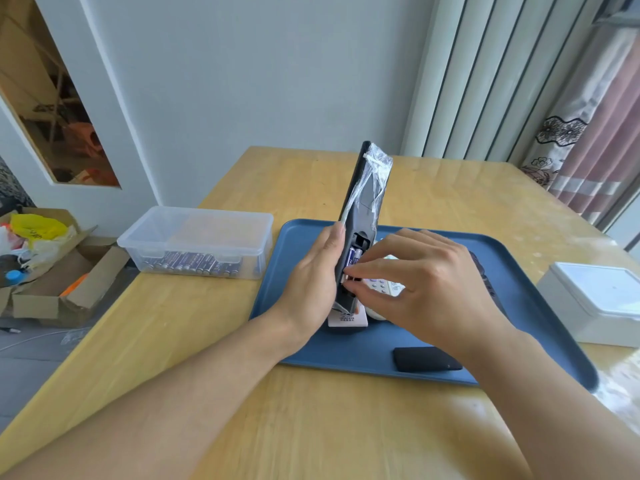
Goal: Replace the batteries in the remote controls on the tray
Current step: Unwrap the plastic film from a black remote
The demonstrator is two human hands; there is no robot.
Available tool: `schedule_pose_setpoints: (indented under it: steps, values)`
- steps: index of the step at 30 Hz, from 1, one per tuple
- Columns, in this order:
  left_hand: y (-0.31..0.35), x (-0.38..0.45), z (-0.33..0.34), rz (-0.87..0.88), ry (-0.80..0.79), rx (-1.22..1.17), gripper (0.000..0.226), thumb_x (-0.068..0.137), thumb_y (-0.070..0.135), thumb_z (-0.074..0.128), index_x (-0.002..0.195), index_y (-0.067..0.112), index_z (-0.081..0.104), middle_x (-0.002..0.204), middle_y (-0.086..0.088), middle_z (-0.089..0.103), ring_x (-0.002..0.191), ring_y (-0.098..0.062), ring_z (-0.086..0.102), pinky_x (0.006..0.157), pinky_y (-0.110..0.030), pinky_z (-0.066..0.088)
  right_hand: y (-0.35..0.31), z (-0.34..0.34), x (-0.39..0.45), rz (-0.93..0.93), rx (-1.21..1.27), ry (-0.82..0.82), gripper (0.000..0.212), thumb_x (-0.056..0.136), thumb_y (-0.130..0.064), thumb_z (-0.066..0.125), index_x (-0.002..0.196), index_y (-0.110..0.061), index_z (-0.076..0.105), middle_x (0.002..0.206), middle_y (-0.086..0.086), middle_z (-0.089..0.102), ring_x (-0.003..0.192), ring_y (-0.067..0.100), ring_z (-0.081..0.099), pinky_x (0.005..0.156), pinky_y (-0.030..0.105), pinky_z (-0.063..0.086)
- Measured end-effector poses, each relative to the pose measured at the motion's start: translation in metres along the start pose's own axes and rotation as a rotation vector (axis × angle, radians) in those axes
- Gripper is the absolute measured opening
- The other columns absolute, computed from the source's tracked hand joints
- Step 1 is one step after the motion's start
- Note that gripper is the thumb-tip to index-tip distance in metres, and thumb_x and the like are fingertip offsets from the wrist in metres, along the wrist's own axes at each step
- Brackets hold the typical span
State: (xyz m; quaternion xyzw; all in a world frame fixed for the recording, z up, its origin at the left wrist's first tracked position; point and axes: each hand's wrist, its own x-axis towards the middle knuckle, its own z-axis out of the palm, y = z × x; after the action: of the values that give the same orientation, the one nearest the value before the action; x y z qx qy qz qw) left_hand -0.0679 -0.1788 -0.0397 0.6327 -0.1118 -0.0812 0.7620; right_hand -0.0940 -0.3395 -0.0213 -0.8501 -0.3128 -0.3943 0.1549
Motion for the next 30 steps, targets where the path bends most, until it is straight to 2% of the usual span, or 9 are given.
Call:
schedule_pose_setpoints:
  steps: [6,16,19,21,23,26,28,29,30]
  values:
    - [0.001,0.006,-0.003,-0.017,-0.013,0.002,0.096,0.074,0.093,0.045,0.148,0.032,0.049,0.155,0.006,0.048,0.145,-0.012,0.042,0.122,-0.048,0.027,-0.012,0.006,0.005,-0.063,-0.116,0.068,0.010,0.084,-0.019,0.070,0.076,-0.023,0.075,0.078,-0.006,0.068,0.067,0.023,0.055,0.061,0.035,0.041]
    - [0.012,0.004,-0.007,-0.073,0.006,0.019,0.089,0.076,0.092,0.042,0.143,0.034,0.055,0.146,0.009,0.057,0.139,-0.010,0.049,0.119,-0.049,0.032,-0.022,0.014,0.006,-0.053,-0.138,0.102,0.014,0.084,-0.010,0.062,0.079,-0.018,0.073,0.066,-0.003,0.059,0.060,0.024,0.051,0.054,0.040,0.042]
    - [0.019,0.000,-0.006,-0.073,0.004,0.076,0.071,0.096,0.076,0.027,0.126,0.027,0.069,0.115,0.006,0.074,0.109,-0.010,0.067,0.095,-0.036,0.049,-0.020,0.012,0.005,-0.050,-0.073,0.026,0.016,0.084,-0.009,0.061,0.088,-0.017,0.075,0.073,-0.002,0.061,0.064,0.022,0.052,0.055,0.039,0.045]
    - [0.023,-0.002,-0.006,-0.059,-0.009,0.121,0.072,0.100,0.070,0.020,0.116,0.025,0.073,0.098,0.005,0.074,0.093,-0.011,0.068,0.084,-0.033,0.049,-0.014,0.009,0.005,-0.066,-0.050,-0.033,0.018,0.086,-0.010,0.063,0.096,-0.019,0.076,0.080,-0.003,0.064,0.069,0.022,0.055,0.057,0.038,0.048]
    - [0.025,-0.001,-0.008,-0.034,-0.012,0.183,0.072,0.099,0.070,0.018,0.117,0.026,0.073,0.093,0.011,0.074,0.091,-0.009,0.068,0.088,-0.037,0.049,-0.010,0.007,0.004,-0.081,-0.056,-0.074,0.021,0.087,-0.012,0.065,0.101,-0.022,0.077,0.084,-0.004,0.067,0.072,0.022,0.057,0.058,0.038,0.050]
    - [0.028,-0.002,-0.009,0.000,-0.019,0.250,0.076,0.095,0.075,0.019,0.126,0.027,0.068,0.101,0.013,0.073,0.101,-0.008,0.067,0.104,-0.044,0.048,-0.009,0.006,0.003,-0.097,-0.076,-0.095,0.020,0.089,-0.012,0.066,0.102,-0.023,0.077,0.083,-0.004,0.066,0.071,0.021,0.055,0.058,0.037,0.049]
    - [0.029,-0.004,-0.008,0.018,-0.060,0.269,0.076,0.095,0.076,0.019,0.118,0.025,0.071,0.089,0.011,0.070,0.091,-0.010,0.068,0.094,-0.040,0.052,-0.009,0.004,0.004,-0.098,-0.071,-0.103,0.016,0.091,-0.014,0.067,0.100,-0.023,0.077,0.081,-0.004,0.065,0.070,0.020,0.054,0.058,0.036,0.048]
    - [0.031,-0.005,-0.007,0.027,-0.076,0.279,0.077,0.096,0.074,0.019,0.112,0.020,0.072,0.075,0.010,0.062,0.078,-0.003,0.059,0.086,-0.041,0.054,-0.008,0.003,0.004,-0.100,-0.057,-0.111,0.013,0.092,-0.017,0.068,0.099,-0.023,0.077,0.081,-0.004,0.065,0.070,0.020,0.054,0.057,0.036,0.048]
    - [0.033,-0.007,-0.005,0.042,-0.085,0.301,0.078,0.098,0.071,0.018,0.109,0.013,0.069,0.066,0.010,0.049,0.075,-0.003,0.056,0.085,-0.050,0.054,-0.008,0.003,0.004,-0.102,-0.041,-0.122,0.009,0.094,-0.020,0.069,0.098,-0.022,0.077,0.081,-0.004,0.065,0.070,0.020,0.055,0.057,0.036,0.048]
